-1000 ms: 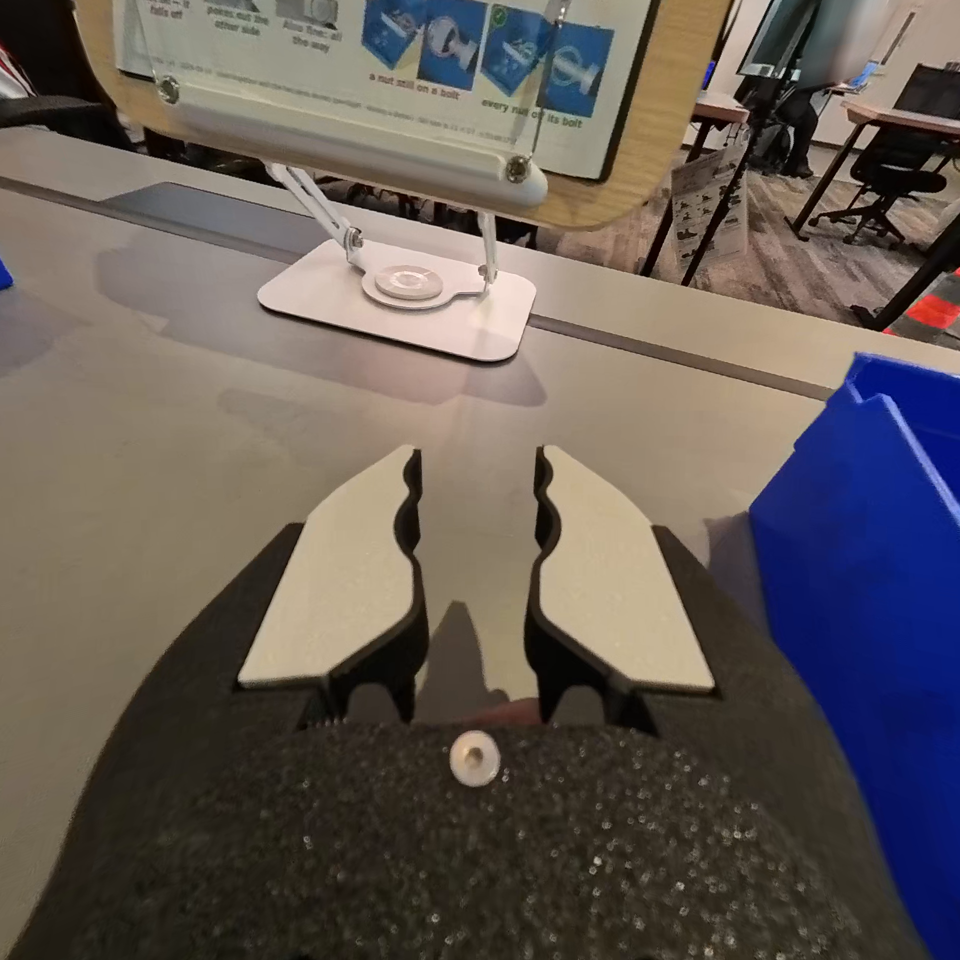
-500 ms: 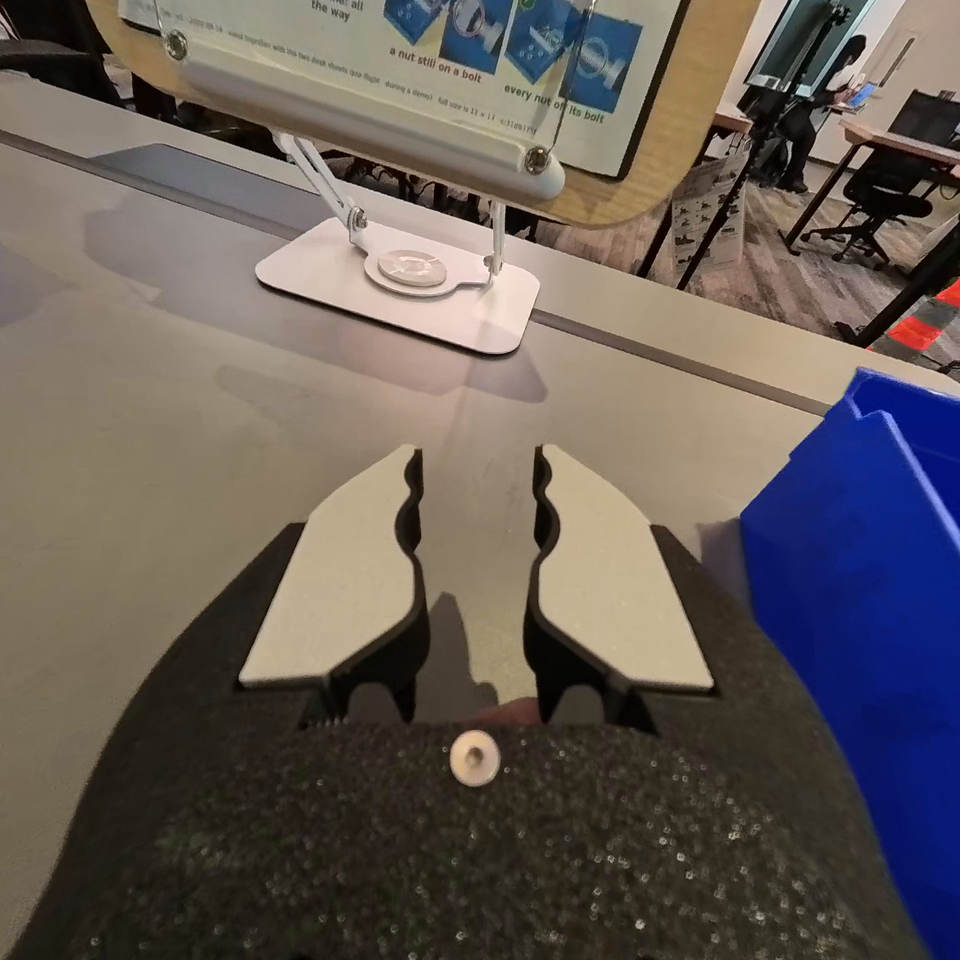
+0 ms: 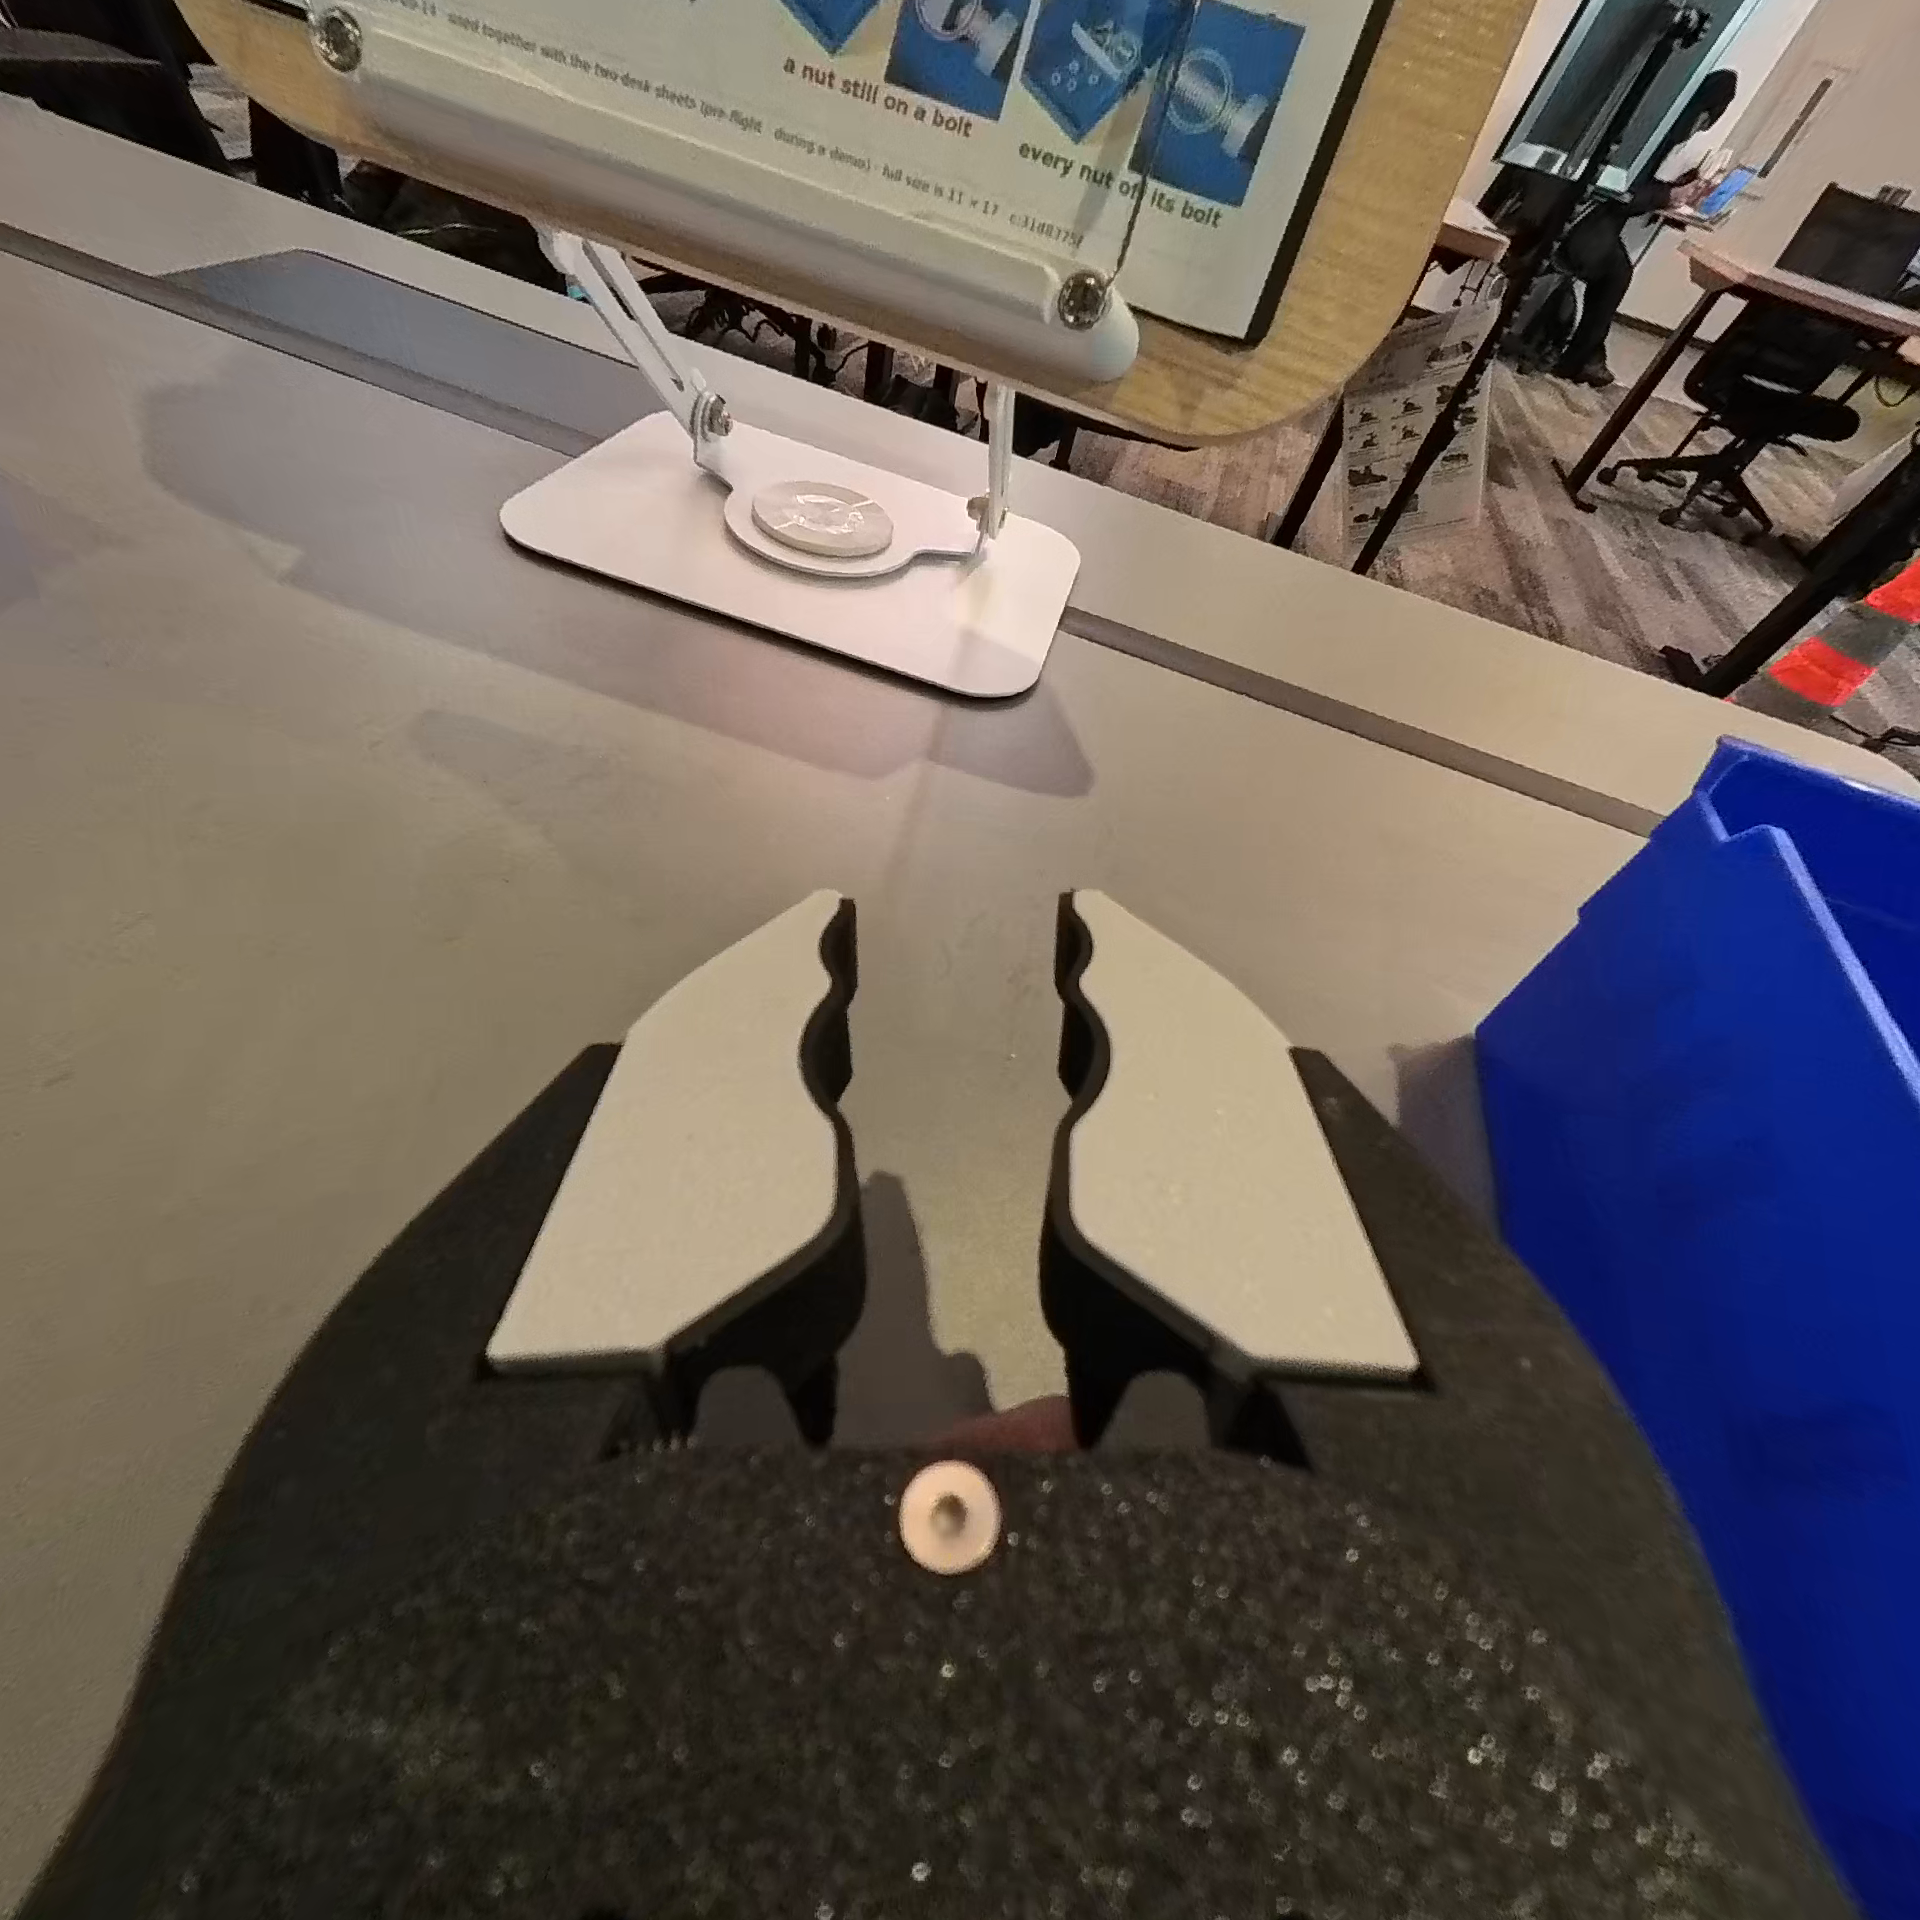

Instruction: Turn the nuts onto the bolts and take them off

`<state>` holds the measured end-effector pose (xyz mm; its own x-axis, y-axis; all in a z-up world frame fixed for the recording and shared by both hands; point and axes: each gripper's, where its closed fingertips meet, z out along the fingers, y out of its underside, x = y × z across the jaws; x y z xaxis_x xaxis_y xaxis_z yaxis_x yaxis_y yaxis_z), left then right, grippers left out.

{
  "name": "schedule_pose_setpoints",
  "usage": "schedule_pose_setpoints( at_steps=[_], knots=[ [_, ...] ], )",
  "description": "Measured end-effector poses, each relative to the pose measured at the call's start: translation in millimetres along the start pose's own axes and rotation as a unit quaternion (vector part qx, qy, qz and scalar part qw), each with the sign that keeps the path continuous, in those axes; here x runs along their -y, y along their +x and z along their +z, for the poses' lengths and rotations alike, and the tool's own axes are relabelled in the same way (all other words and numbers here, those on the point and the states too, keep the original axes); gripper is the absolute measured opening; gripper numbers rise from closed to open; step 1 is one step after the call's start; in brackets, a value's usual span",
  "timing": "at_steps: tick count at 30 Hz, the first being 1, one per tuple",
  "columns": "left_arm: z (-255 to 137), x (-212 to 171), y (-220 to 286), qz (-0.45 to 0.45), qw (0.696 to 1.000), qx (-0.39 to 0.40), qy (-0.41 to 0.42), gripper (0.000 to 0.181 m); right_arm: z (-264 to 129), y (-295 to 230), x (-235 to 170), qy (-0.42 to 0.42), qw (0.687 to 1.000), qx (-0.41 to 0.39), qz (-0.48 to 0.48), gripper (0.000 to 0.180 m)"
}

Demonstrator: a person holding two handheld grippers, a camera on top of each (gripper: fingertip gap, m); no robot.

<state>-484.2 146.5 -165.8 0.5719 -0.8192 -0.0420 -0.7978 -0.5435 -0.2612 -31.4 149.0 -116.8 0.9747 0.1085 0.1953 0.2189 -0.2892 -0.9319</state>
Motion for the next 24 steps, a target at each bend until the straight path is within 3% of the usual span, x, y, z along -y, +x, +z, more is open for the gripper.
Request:
schedule_pose_setpoints(
  at_steps=[1,6,9,12,17,24],
  knots=[
    [-10.7,6.5,-0.7,0.005,1.000,0.002,0.015,0.008,-0.2,-0.3,0.3,0.001,1.000,0.000,0.000,0.036],
    [-84.0,75.0,27.6,0.066,0.992,-0.015,0.105,0.008,-2.1,0.7,2.2,0.004,1.000,-0.002,-0.002,0.034],
    [-100.5,131.7,61.9,0.120,0.986,-0.014,0.118,0.008,-4.1,3.5,3.2,0.007,1.000,-0.004,0.004,0.034],
    [-78.2,181.4,95.8,0.177,0.981,-0.006,0.082,0.008,-6.9,7.5,4.8,0.011,1.000,-0.006,0.012,0.034],
    [-1.2,248.9,135.5,0.214,0.977,-0.014,0.017,0.008,-10.7,12.1,5.7,0.017,0.999,-0.003,0.028,0.033],
    [67.2,294.3,159.7,0.214,0.975,-0.047,-0.019,0.008,-6.9,9.4,-0.6,0.006,0.999,0.004,0.032,0.033]
  ],
)
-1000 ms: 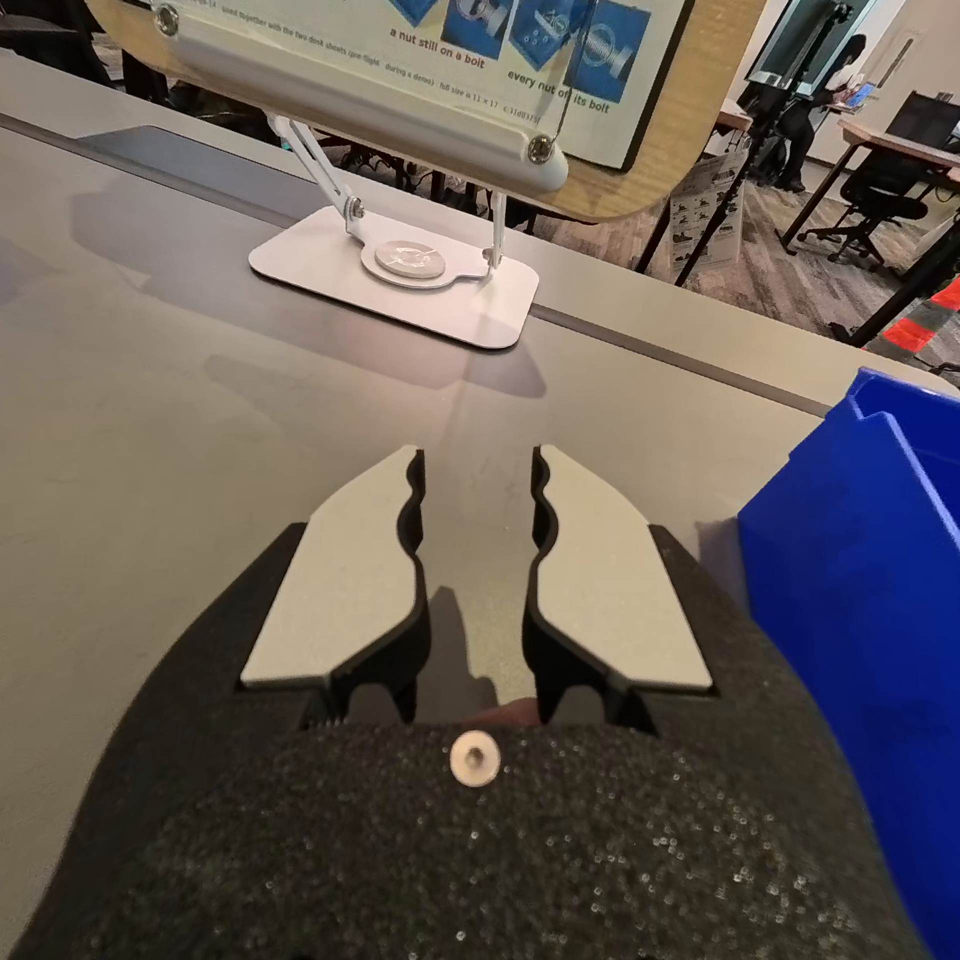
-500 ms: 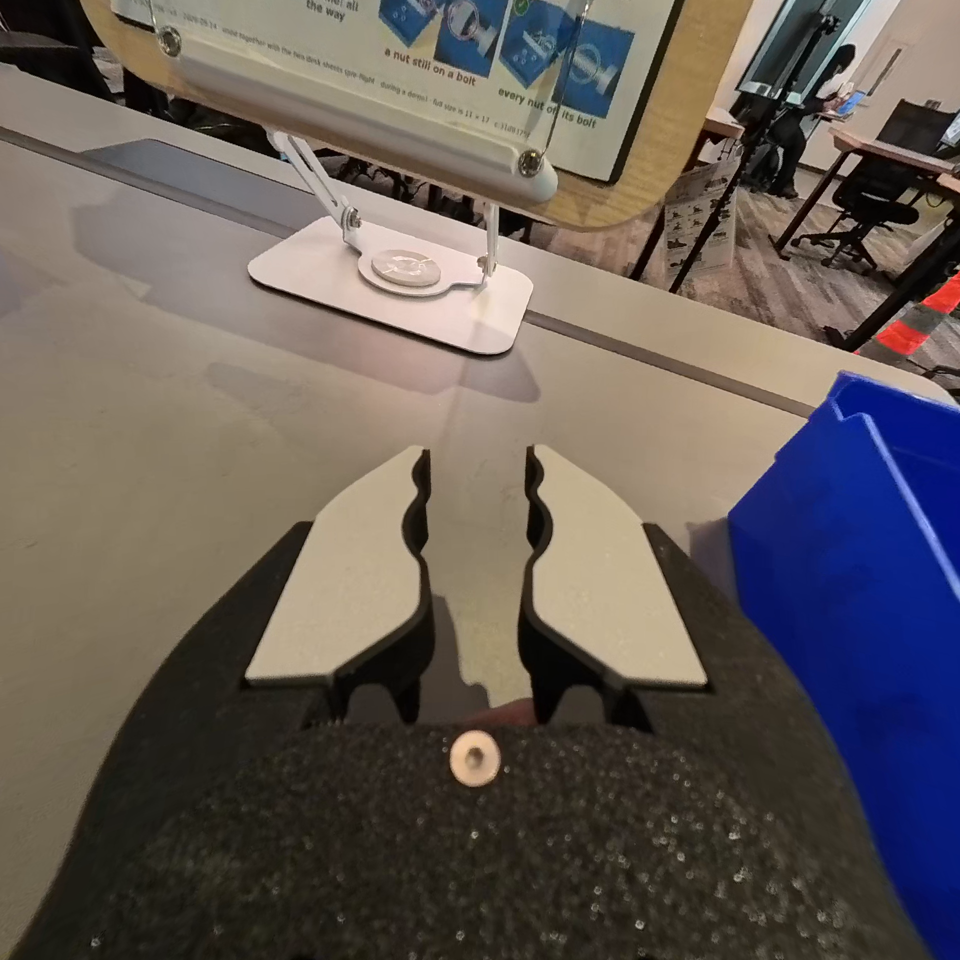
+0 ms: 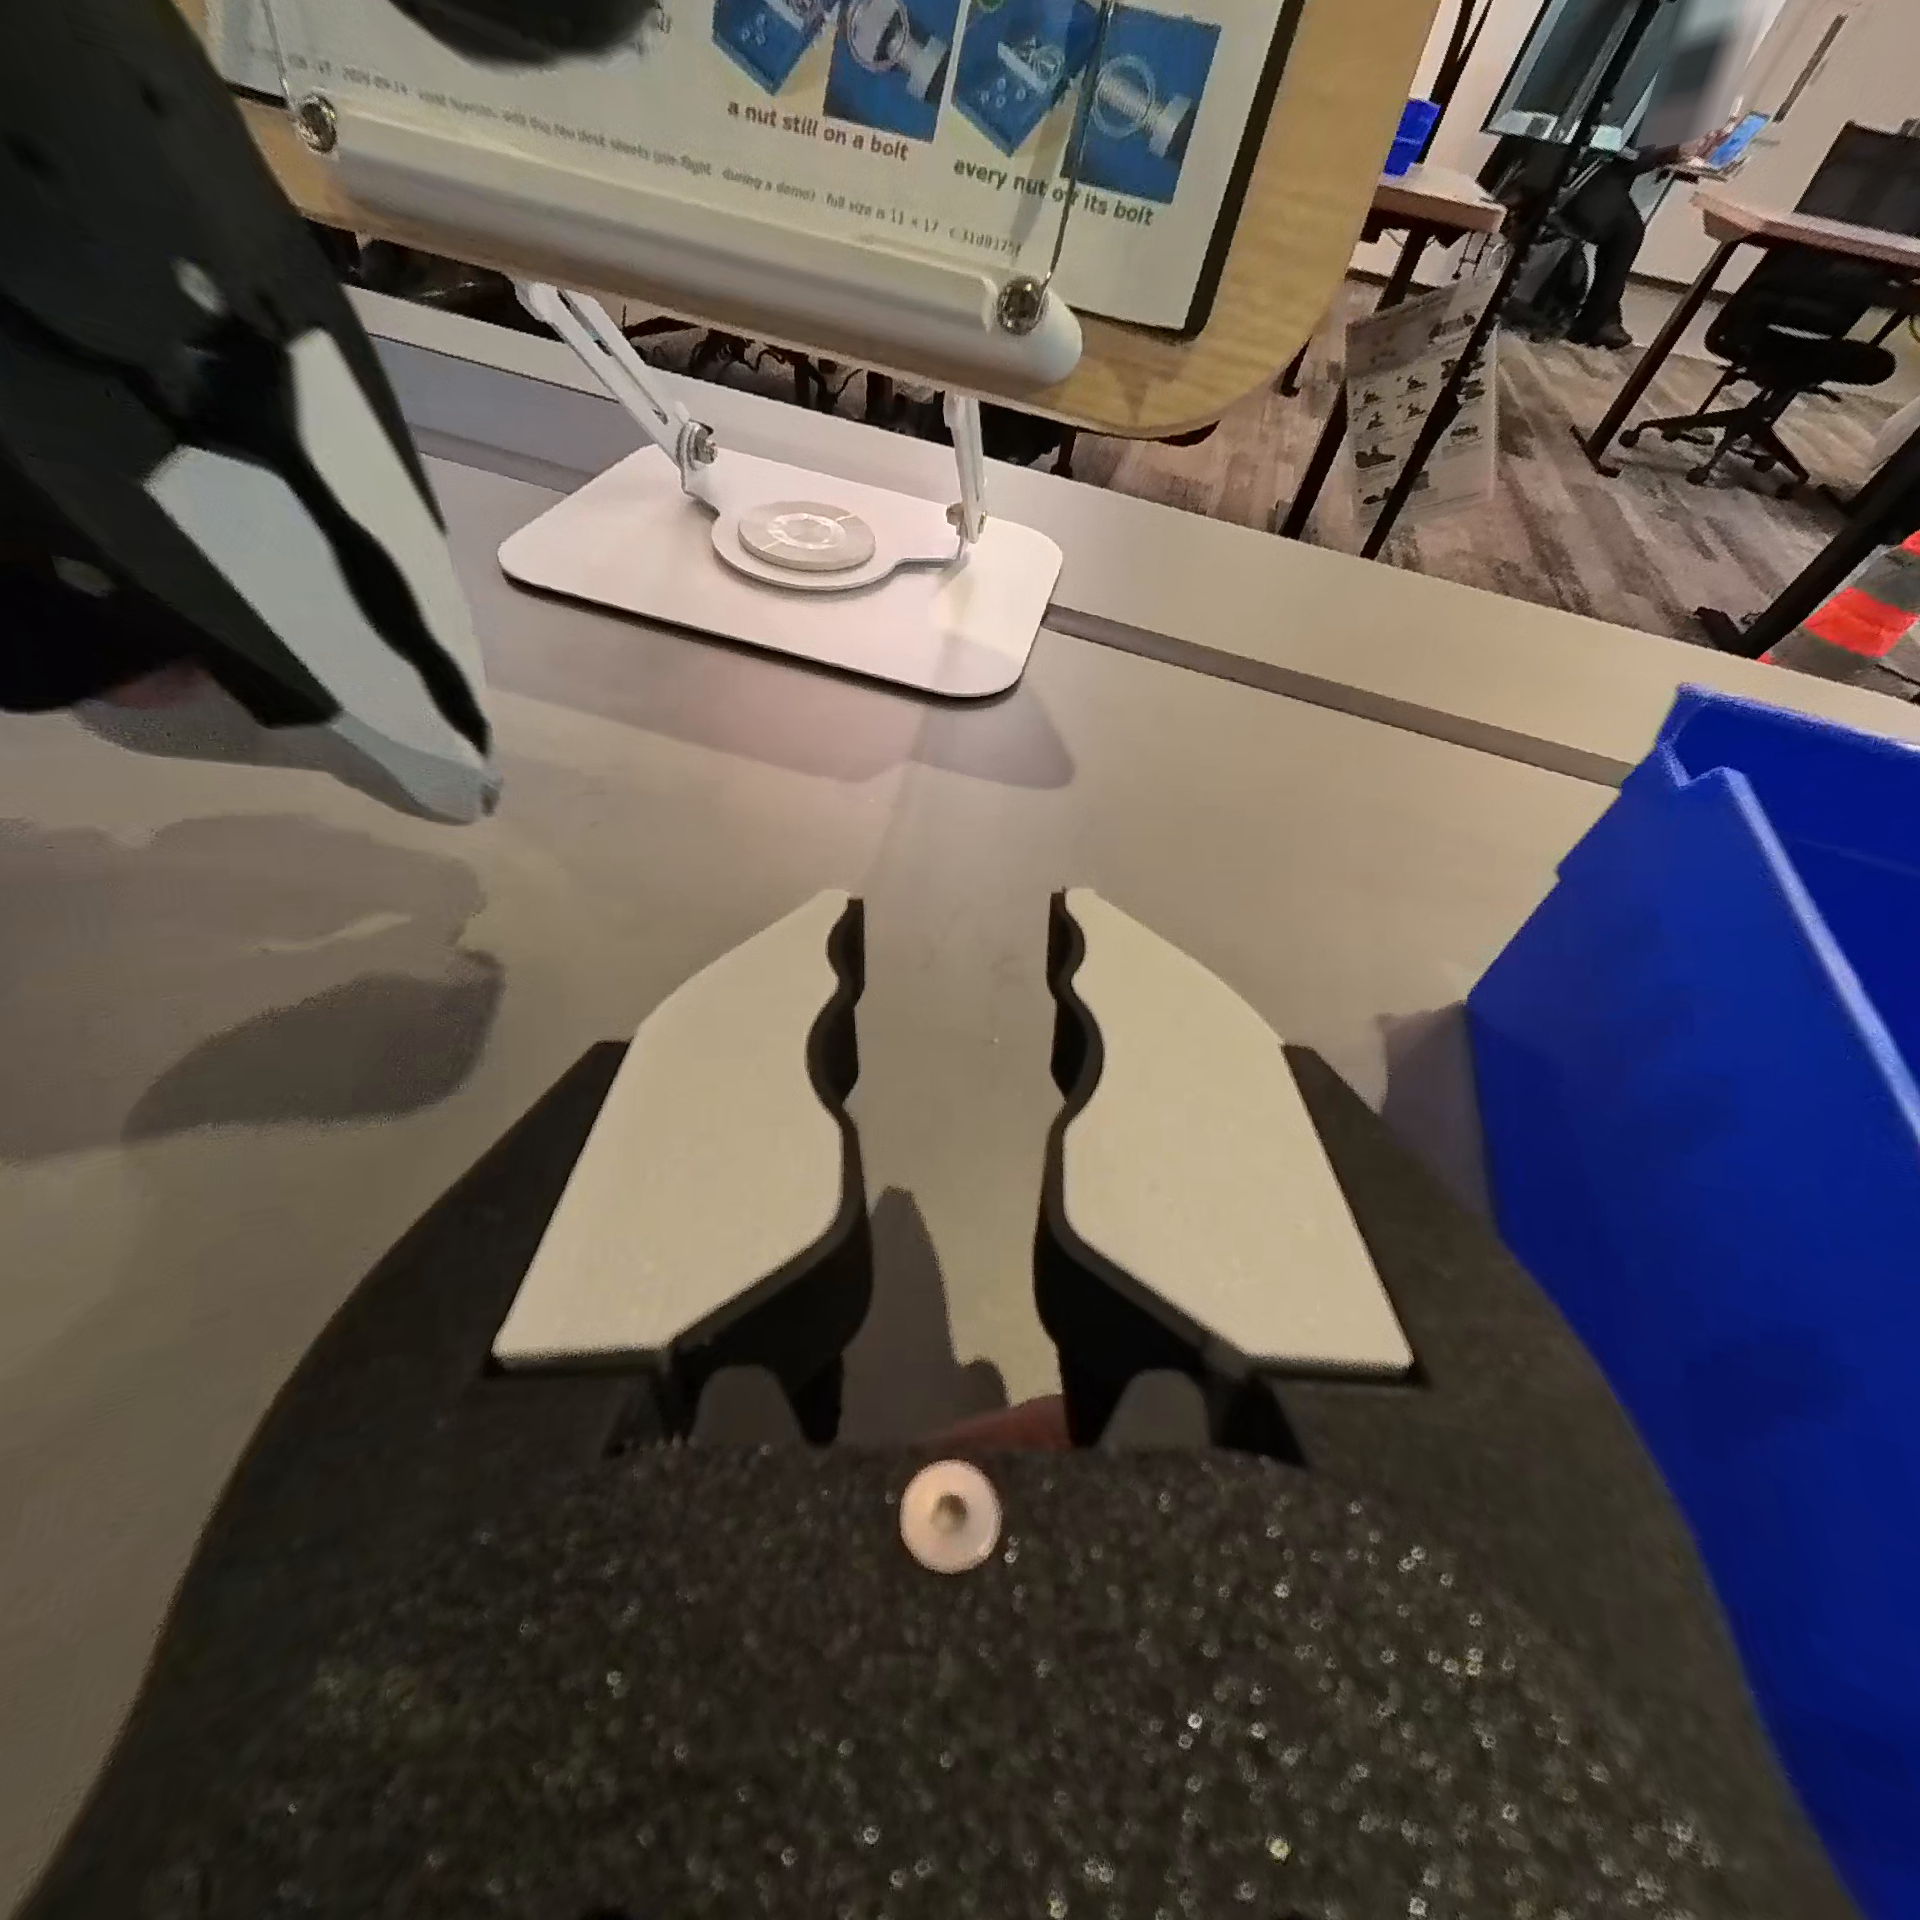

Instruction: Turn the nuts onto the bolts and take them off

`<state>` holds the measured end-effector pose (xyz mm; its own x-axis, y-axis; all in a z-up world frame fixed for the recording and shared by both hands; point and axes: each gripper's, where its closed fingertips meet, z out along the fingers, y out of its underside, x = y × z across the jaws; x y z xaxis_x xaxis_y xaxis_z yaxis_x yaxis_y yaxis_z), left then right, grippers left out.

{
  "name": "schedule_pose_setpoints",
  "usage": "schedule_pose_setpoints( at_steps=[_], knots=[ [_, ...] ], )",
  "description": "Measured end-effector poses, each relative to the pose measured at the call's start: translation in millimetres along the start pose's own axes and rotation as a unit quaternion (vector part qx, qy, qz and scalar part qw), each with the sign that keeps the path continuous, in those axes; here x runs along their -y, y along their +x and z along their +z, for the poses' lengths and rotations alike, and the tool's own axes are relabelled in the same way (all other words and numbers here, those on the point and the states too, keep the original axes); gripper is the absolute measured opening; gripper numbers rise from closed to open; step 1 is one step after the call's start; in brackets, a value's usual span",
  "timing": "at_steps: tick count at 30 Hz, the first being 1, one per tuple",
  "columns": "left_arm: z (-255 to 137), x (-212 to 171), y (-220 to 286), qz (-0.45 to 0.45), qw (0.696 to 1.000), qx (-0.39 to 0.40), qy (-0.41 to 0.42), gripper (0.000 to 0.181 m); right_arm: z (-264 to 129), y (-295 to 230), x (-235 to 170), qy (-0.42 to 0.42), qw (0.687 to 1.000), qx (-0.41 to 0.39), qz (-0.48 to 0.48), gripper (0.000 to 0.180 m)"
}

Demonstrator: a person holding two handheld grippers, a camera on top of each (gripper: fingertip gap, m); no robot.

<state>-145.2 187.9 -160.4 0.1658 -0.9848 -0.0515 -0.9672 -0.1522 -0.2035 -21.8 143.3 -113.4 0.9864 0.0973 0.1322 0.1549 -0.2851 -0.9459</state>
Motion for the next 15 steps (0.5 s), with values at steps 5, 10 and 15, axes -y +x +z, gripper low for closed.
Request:
schedule_pose_setpoints(
  at_steps=[5,10,15],
  knots=[
    [18.4,5.0,-0.9,-0.005,1.000,-0.021,-0.010,0.008,0.3,-0.9,1.2,0.000,1.000,0.005,0.003,0.033],
    [26.3,-0.2,-2.9,-0.006,0.999,-0.028,-0.027,0.008,0.3,-2.2,1.4,0.000,1.000,0.007,0.001,0.033],
    [30.5,-0.5,-2.2,-0.012,0.999,-0.034,-0.023,0.008,0.6,-2.6,1.2,-0.002,1.000,0.007,-0.002,0.033]
  ],
)
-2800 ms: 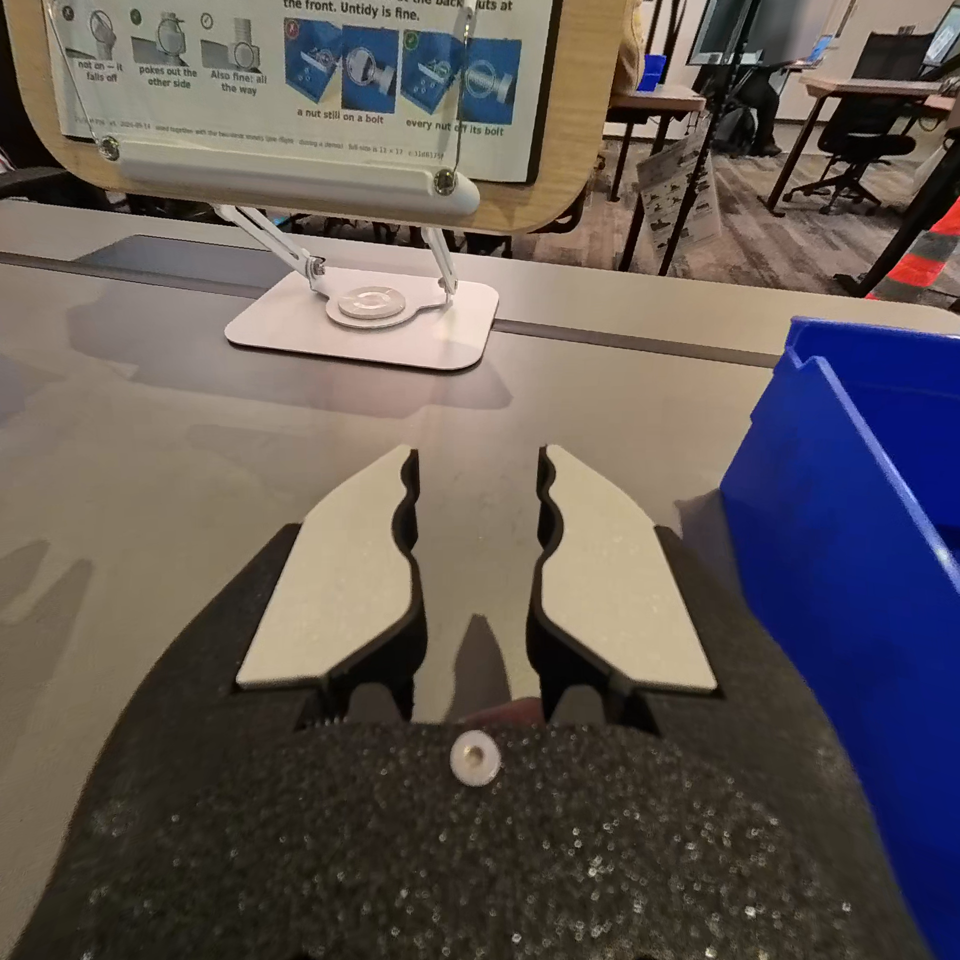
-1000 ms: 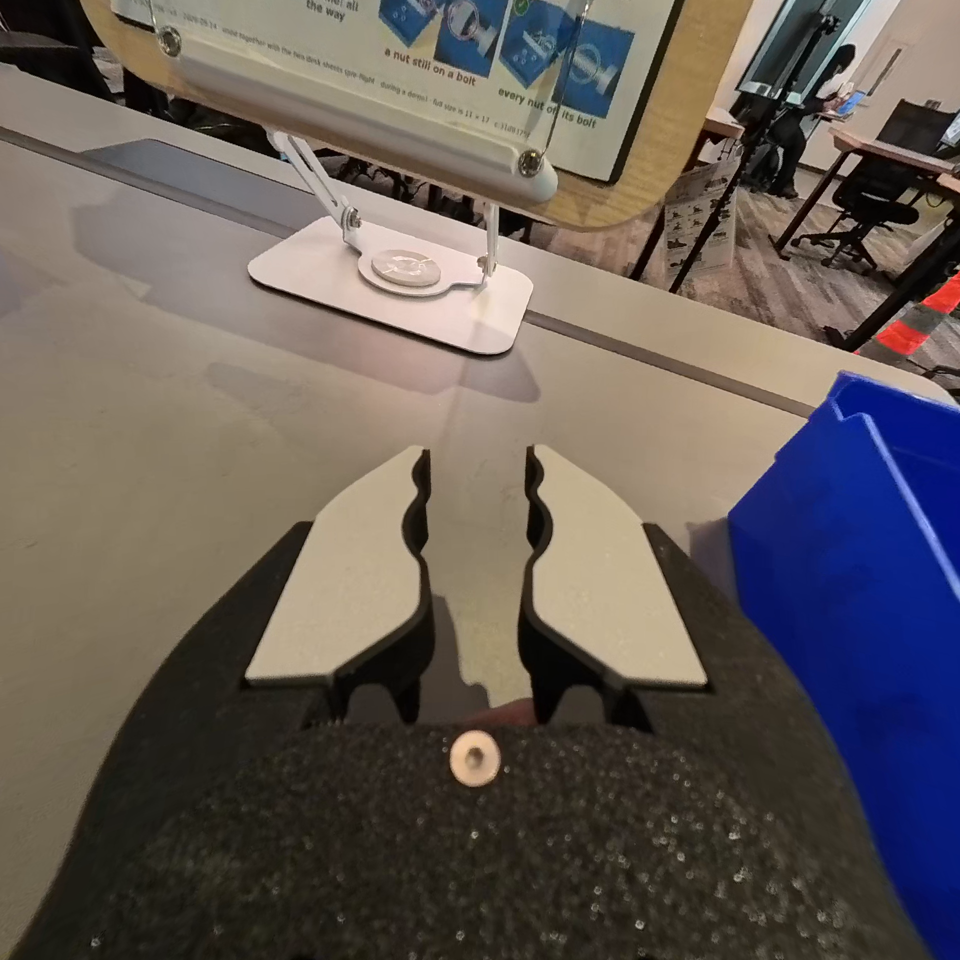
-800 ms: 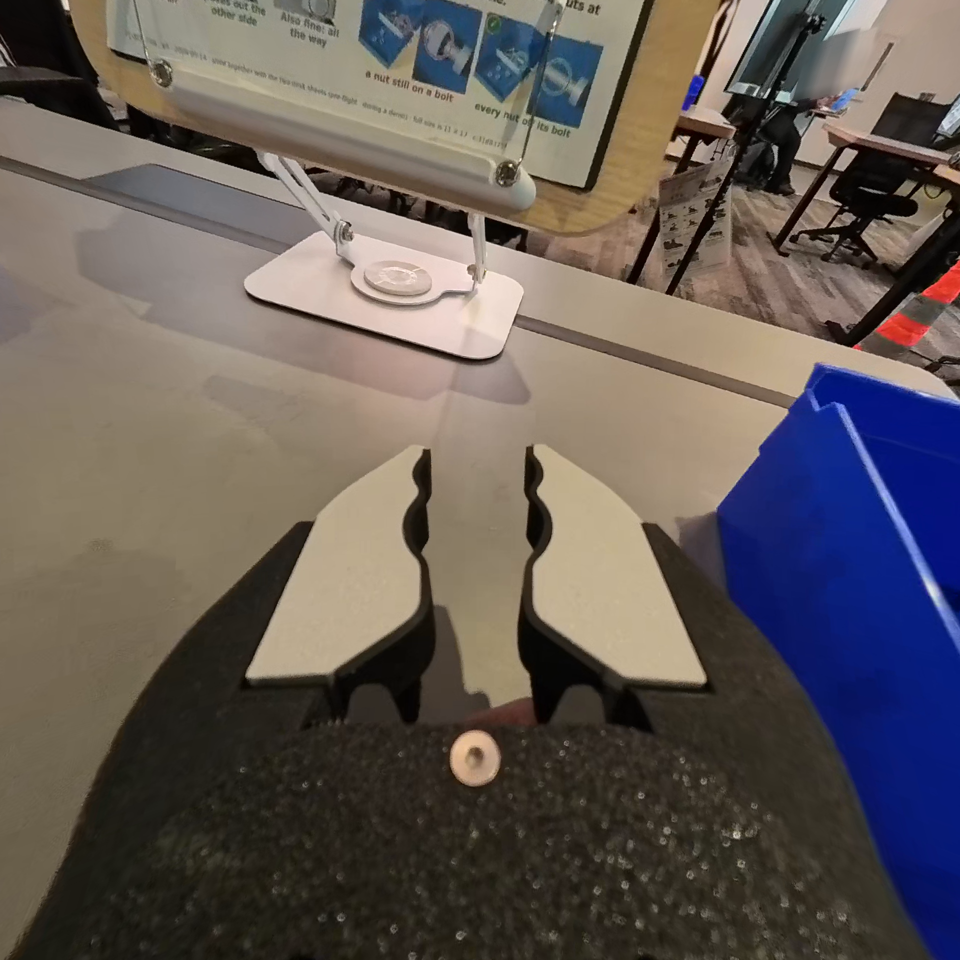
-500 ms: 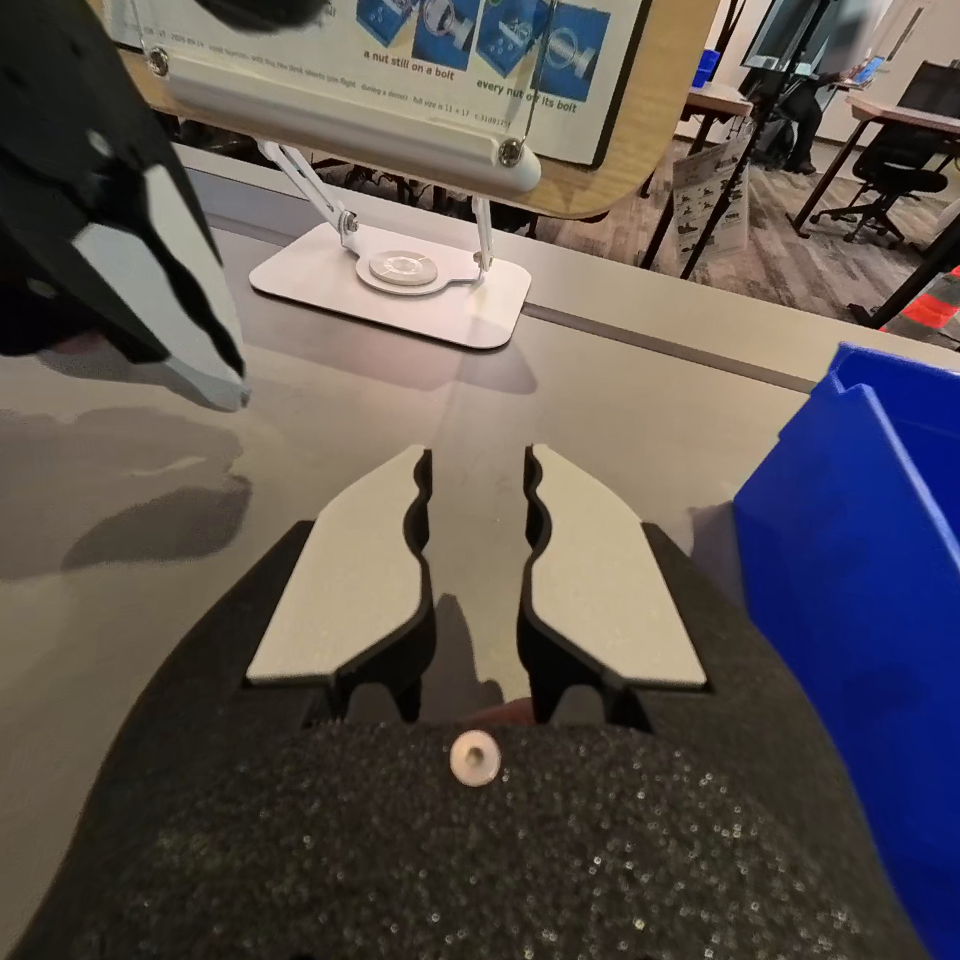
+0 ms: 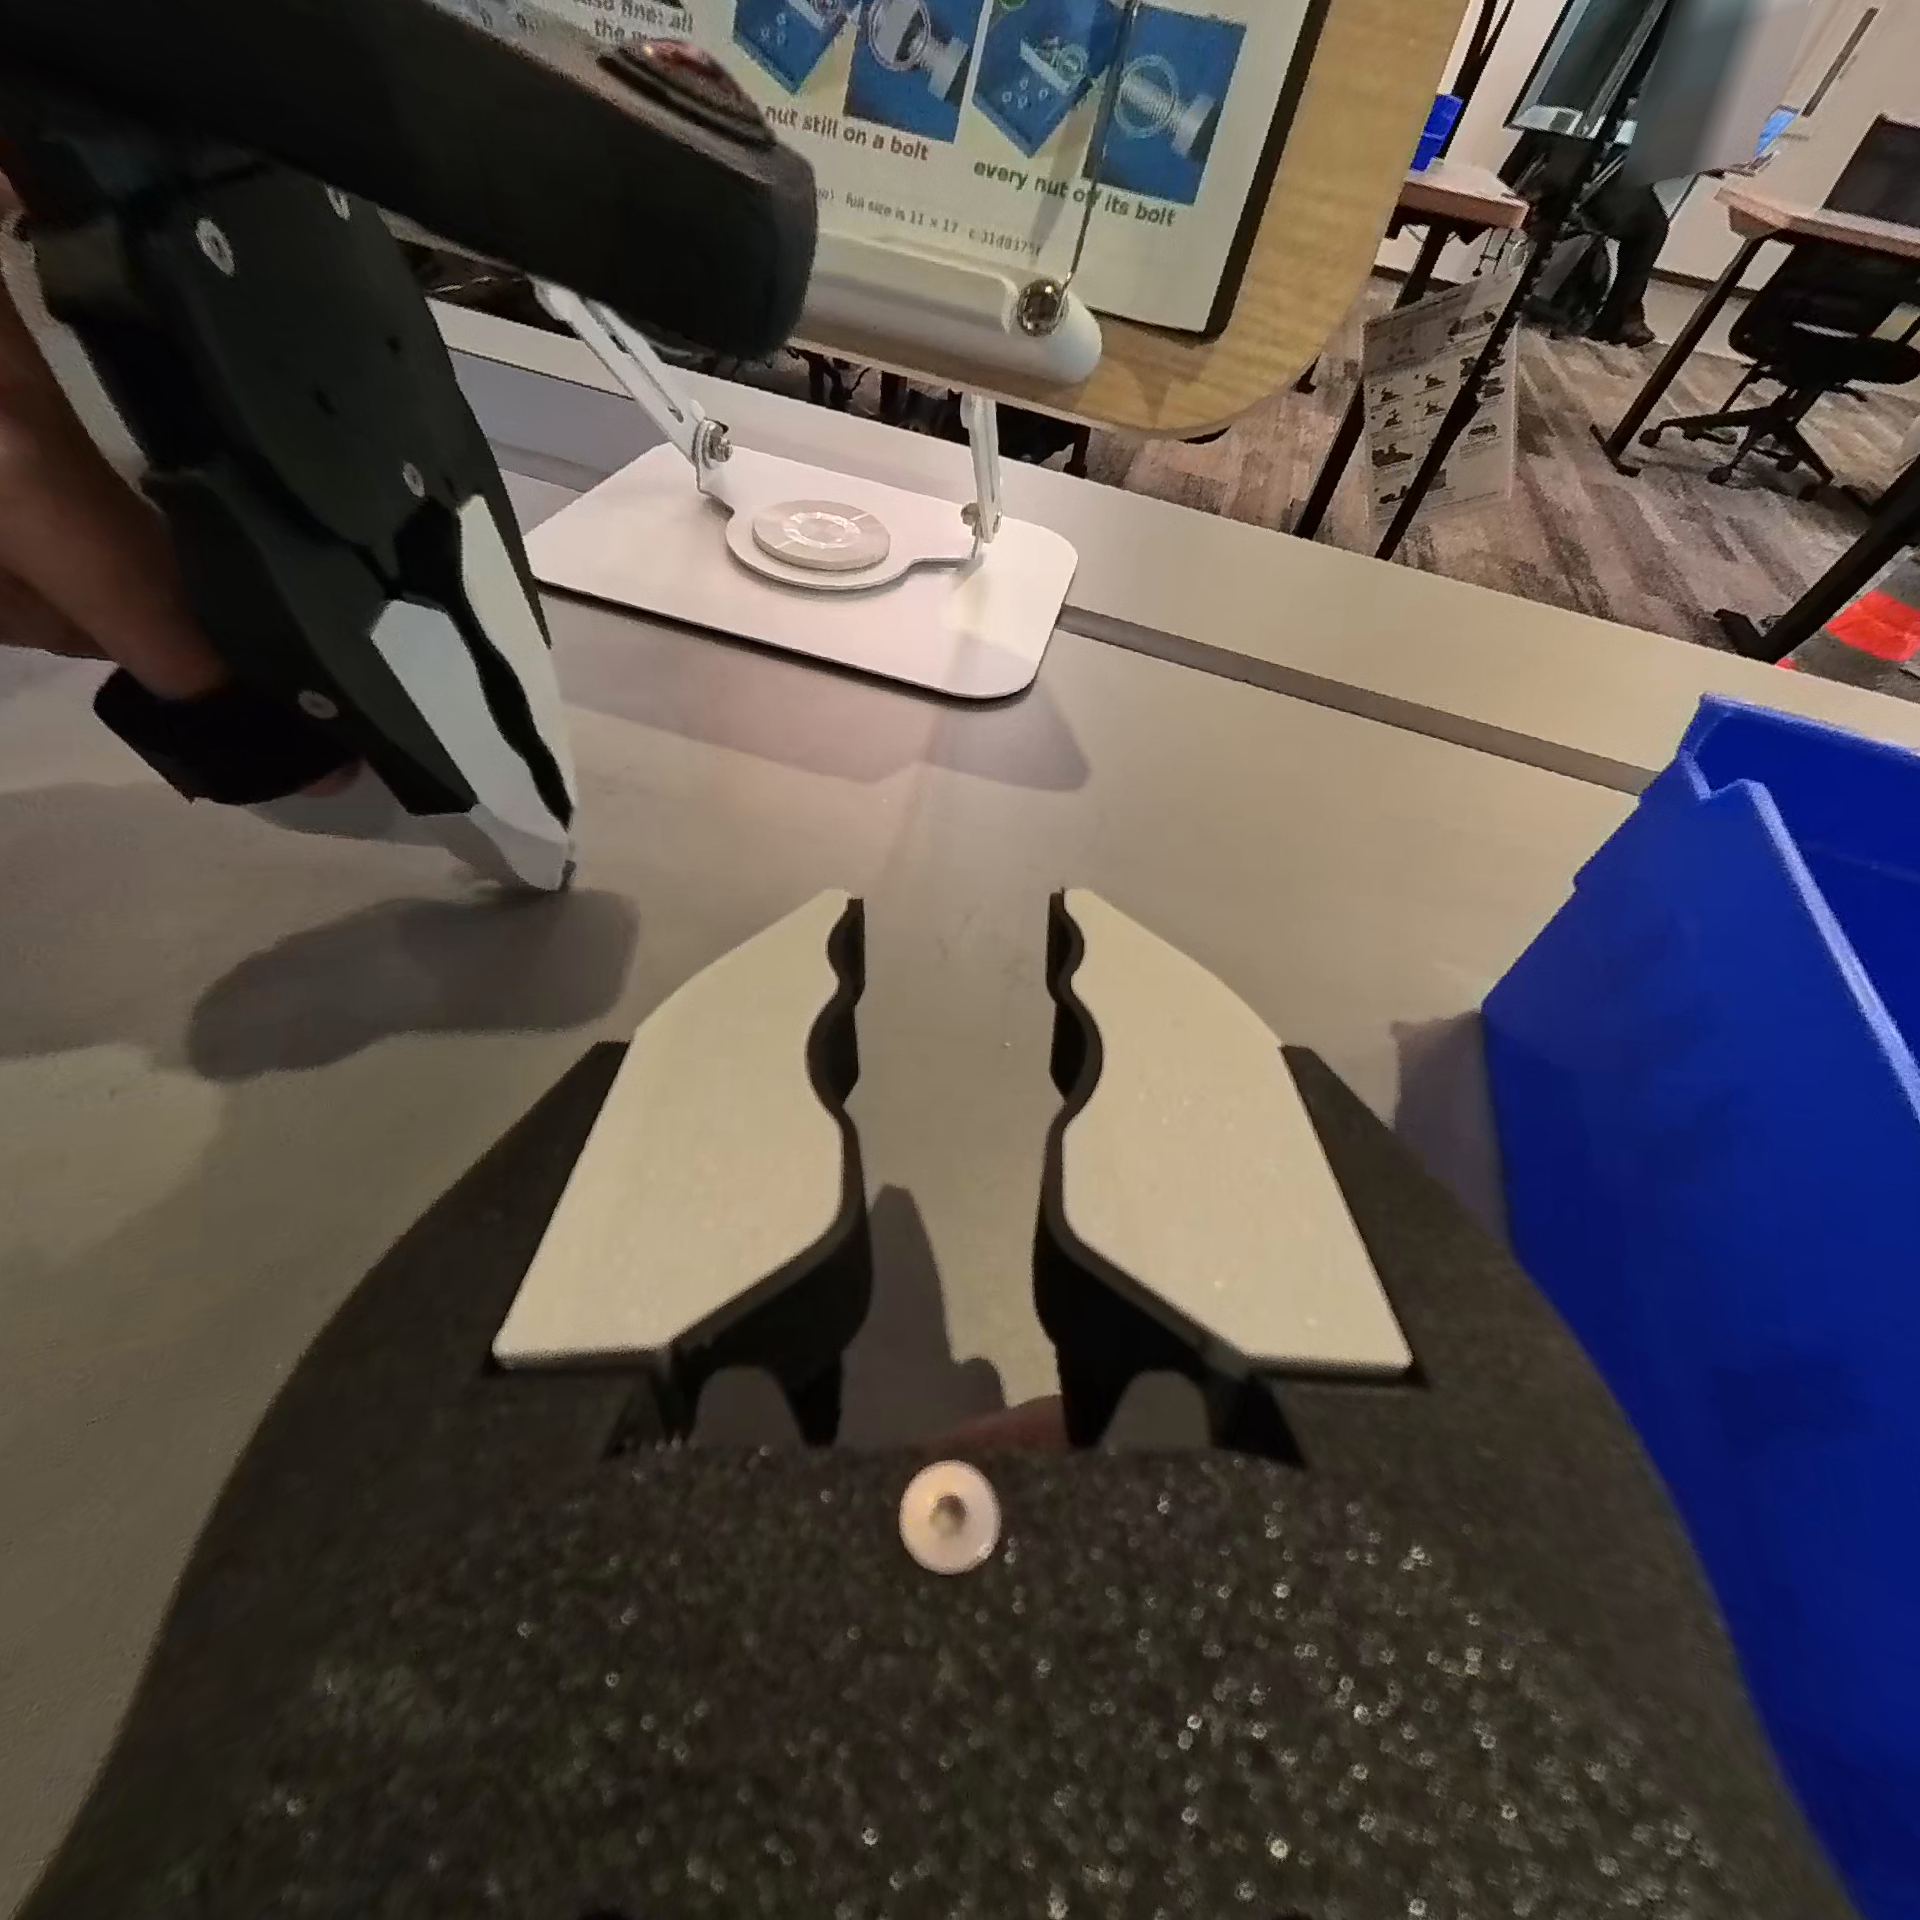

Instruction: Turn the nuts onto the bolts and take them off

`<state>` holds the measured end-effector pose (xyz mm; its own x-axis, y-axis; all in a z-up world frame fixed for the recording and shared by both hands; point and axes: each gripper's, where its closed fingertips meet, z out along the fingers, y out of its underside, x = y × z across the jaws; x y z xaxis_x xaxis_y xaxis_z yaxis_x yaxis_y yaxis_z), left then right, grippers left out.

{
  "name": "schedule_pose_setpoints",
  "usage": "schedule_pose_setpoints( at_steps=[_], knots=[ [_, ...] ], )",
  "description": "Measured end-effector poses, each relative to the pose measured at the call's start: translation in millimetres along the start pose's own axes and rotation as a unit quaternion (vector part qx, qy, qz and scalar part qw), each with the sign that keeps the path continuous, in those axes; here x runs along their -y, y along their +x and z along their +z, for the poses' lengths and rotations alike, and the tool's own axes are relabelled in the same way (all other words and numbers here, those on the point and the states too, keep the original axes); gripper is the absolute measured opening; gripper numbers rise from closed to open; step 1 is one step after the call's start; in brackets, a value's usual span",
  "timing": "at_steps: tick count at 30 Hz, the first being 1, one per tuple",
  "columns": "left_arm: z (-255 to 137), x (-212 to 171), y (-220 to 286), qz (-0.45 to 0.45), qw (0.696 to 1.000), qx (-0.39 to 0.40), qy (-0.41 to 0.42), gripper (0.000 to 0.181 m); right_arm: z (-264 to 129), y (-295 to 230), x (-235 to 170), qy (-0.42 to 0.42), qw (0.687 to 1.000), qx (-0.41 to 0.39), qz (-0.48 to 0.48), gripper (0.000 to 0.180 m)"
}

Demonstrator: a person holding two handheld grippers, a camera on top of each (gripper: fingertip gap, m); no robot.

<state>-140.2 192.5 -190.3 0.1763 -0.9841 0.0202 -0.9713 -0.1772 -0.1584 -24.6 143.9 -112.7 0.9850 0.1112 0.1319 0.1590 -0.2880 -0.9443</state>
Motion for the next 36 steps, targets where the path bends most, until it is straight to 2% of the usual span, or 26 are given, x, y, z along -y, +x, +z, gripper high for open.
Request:
schedule_pose_setpoints(
  at_steps=[5,7,9,12,14,17,20,25,27,31,36],
  knots=[
    [-12.2,0.4,0.3,-0.005,0.999,0.008,0.037,0.027,-0.4,0.0,-0.6,-0.001,1.000,0.003,0.003,0.033],
    [-38.1,-2.7,2.8,-0.013,0.996,0.013,0.082,0.027,-1.0,-0.7,-1.0,-0.001,1.000,0.006,0.007,0.033],
    [-78.1,-14.6,3.1,-0.025,0.988,0.052,0.145,0.030,-1.4,-2.6,-2.4,-0.006,1.000,0.014,0.012,0.033],
    [-147.1,-65.2,-2.7,-0.085,0.956,0.158,0.233,0.034,-2.2,-8.0,-1.3,-0.010,0.999,0.031,0.021,0.035],
    [-187.3,-120.7,-11.0,-0.158,0.914,0.249,0.277,0.029,-4.0,-11.9,2.8,-0.008,0.999,0.039,0.021,0.036],
    [-216.6,-194.8,5.3,-0.234,0.866,0.288,0.337,0.030,-10.5,-12.2,11.6,0.002,0.999,0.036,0.013,0.040],
    [-219.9,-248.2,24.9,-0.286,0.833,0.299,0.368,0.034,-13.2,-12.6,15.2,0.011,0.999,0.042,0.025,0.040],
    [-188.2,-304.4,39.8,-0.343,0.817,0.323,0.331,0.036,-16.6,-32.2,11.3,0.000,0.996,0.085,0.040,0.042],
    [-180.3,-314.6,38.8,-0.365,0.811,0.322,0.325,0.036,-16.6,-33.9,9.7,-0.004,0.997,0.074,0.011,0.042],
    [-176.6,-318.4,20.2,-0.378,0.816,0.314,0.306,0.036,-16.2,-41.9,8.1,-0.008,0.997,0.075,-0.015,0.042],
    [-183.7,-301.6,-48.4,-0.363,0.850,0.270,0.268,0.036,-16.6,-49.0,6.6,-0.012,0.996,0.085,-0.025,0.042]
  ],
)
